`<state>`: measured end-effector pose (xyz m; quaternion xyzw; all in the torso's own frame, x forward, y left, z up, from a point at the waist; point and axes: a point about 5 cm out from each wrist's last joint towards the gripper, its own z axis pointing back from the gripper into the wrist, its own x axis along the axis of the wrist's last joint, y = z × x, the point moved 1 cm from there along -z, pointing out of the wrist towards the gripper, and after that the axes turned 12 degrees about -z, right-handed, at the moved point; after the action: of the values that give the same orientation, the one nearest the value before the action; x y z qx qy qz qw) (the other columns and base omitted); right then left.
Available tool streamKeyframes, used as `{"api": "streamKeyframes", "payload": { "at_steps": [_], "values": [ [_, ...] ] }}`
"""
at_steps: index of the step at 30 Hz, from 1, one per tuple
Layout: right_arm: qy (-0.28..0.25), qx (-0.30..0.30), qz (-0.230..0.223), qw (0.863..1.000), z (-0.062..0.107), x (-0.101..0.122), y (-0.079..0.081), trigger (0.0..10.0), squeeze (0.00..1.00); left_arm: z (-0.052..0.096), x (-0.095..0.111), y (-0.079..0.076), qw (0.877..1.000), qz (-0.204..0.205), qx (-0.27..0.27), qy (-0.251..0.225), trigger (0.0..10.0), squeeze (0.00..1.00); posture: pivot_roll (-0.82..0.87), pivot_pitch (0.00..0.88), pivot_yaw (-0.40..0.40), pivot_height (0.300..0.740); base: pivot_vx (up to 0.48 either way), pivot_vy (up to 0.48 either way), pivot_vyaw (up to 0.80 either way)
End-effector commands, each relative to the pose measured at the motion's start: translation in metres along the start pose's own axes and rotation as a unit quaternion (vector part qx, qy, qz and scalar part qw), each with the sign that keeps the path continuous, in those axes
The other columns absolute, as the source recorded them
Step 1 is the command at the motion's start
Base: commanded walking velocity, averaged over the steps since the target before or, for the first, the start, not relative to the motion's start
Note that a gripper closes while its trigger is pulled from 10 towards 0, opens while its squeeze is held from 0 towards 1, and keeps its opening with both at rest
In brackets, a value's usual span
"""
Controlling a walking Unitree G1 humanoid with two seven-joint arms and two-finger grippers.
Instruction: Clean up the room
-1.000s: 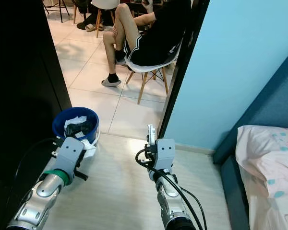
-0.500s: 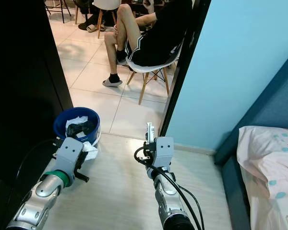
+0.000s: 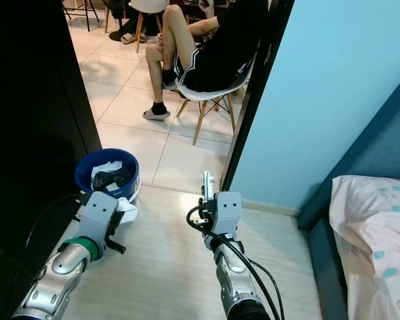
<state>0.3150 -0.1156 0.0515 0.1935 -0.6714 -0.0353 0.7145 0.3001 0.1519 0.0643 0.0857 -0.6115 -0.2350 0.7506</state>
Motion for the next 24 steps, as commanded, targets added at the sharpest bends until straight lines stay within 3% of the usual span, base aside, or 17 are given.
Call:
{"api": "streamKeyframes", "payload": {
  "at_steps": [1, 6, 24],
  "values": [
    [0.004, -0.003, 0.000, 1.000, 0.0022, -0.0016, -0.0034, 10.0, 0.00, 0.0008, -0.0098, 0.0012, 1.000, -0.001, 0.011, 0.025, 10.0, 0.00, 0.15, 0.010, 0.008, 0.740, 0.000, 0.000, 0.00],
    [-0.010, -0.001, -0.021, 1.000, -0.0005, 0.0043, -0.0020, 10.0, 0.00, 0.0003, -0.0129, 0.0022, 0.999, -0.016, 0.023, 0.032, 10.0, 0.00, 0.15, 0.011, -0.006, 0.740, 0.000, 0.000, 0.00],
    [0.011, -0.004, -0.006, 1.000, 0.0012, -0.0015, -0.0043, 10.0, 0.00, 0.0008, -0.0122, -0.0010, 0.999, -0.021, 0.025, 0.031, 10.0, 0.00, 0.15, 0.019, -0.016, 0.740, 0.000, 0.000, 0.00]
  ]
}}
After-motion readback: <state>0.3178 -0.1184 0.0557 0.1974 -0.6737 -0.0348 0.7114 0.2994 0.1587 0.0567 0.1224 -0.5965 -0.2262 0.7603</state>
